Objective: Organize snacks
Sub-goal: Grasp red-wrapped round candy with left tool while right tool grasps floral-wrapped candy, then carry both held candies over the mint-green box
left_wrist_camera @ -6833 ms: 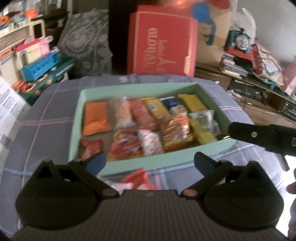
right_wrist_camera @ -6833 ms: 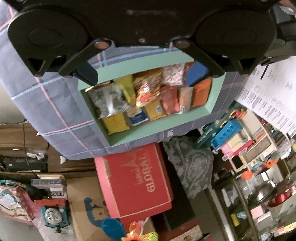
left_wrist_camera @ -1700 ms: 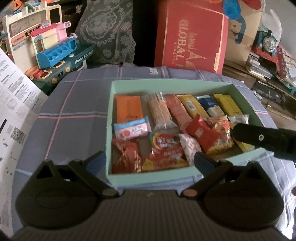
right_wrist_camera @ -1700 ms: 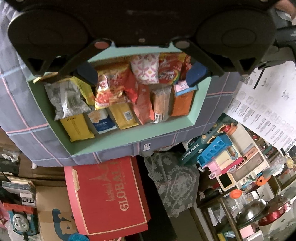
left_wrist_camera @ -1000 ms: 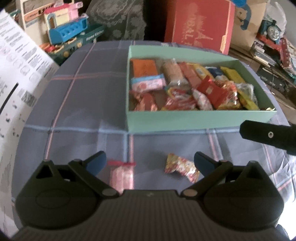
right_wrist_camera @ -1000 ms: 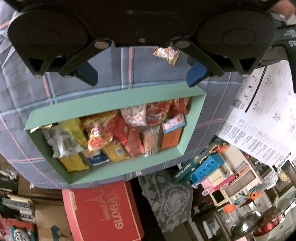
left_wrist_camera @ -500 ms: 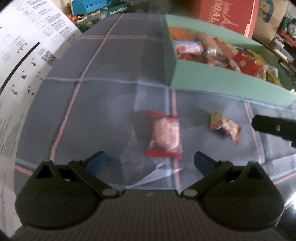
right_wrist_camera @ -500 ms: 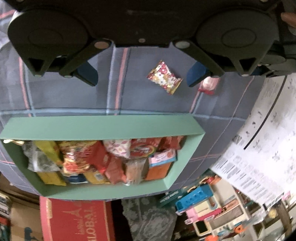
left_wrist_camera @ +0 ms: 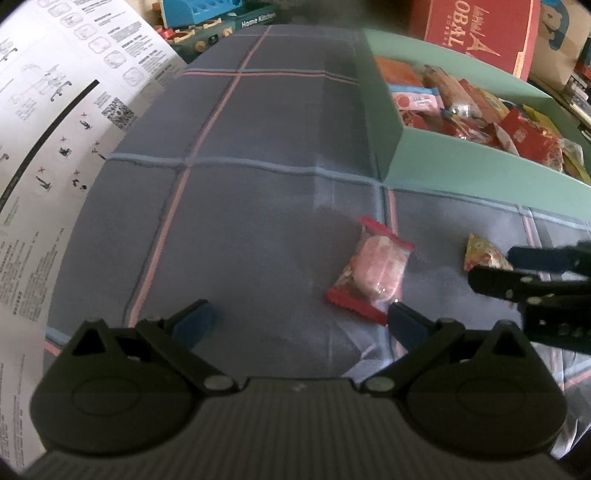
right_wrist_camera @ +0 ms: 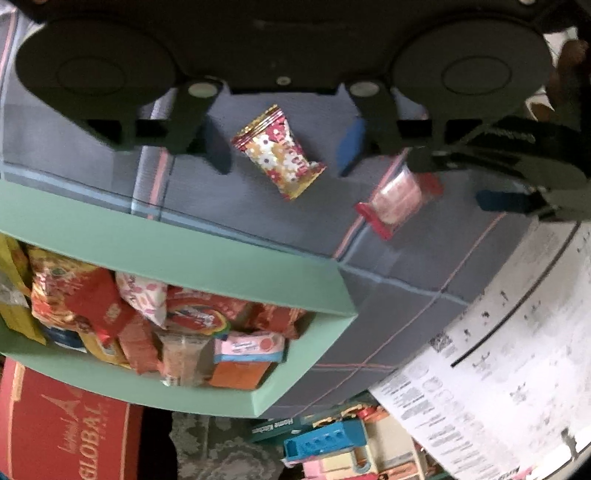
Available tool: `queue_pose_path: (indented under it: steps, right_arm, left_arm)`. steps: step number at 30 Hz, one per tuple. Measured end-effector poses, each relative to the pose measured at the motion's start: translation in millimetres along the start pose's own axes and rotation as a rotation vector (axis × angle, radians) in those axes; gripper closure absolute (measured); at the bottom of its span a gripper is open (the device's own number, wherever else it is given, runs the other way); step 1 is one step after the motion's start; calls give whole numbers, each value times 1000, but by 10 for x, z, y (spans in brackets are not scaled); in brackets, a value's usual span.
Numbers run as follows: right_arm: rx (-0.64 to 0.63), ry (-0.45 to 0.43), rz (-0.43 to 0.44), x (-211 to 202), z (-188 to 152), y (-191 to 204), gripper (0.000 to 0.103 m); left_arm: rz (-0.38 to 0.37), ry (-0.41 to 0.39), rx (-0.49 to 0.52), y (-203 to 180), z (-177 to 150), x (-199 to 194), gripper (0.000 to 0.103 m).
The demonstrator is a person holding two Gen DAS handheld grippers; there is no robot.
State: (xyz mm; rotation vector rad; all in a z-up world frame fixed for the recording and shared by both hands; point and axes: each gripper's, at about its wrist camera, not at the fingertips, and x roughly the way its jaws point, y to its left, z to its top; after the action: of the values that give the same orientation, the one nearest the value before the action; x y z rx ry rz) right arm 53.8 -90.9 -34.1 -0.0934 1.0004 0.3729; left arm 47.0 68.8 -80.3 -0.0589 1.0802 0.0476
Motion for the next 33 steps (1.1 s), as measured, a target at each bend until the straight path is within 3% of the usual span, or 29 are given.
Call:
queue_pose_path:
  steps: [3,11,14,16,20,22,29,33]
  right_arm:
    - [-30,-18,-26,-10,-18,19,75]
    - [78,-31,-71,-124,-163,-306,77]
    - [108,-40,-72,-198,-242,-405,77]
    - [119,-45,-68,-218,-265,-430,77]
    - [128,-48,-63,-242,-273,-447,76]
    - [139,-51,-54,-253,-277,-484,76]
    - [149,-53,-51,-274,-298,-466,77]
    - [213,-49,-41,-347,-340,-557,79]
  left_arm:
    - [-3,-2,10,-37,25,17,0]
    - [-50,-16,65,-223,131,57,1]
    - [-50,-22,53,-261,145,66,14]
    - [-34,-39,57,-284,150,54,30]
    - [3,-59,67,-299,155,29,48]
    - [31,-72,72,-286,146,15,63]
    - [38,-79,55,-243,145,-1,68]
    - [-19,-77,9,-164,147,-82,70]
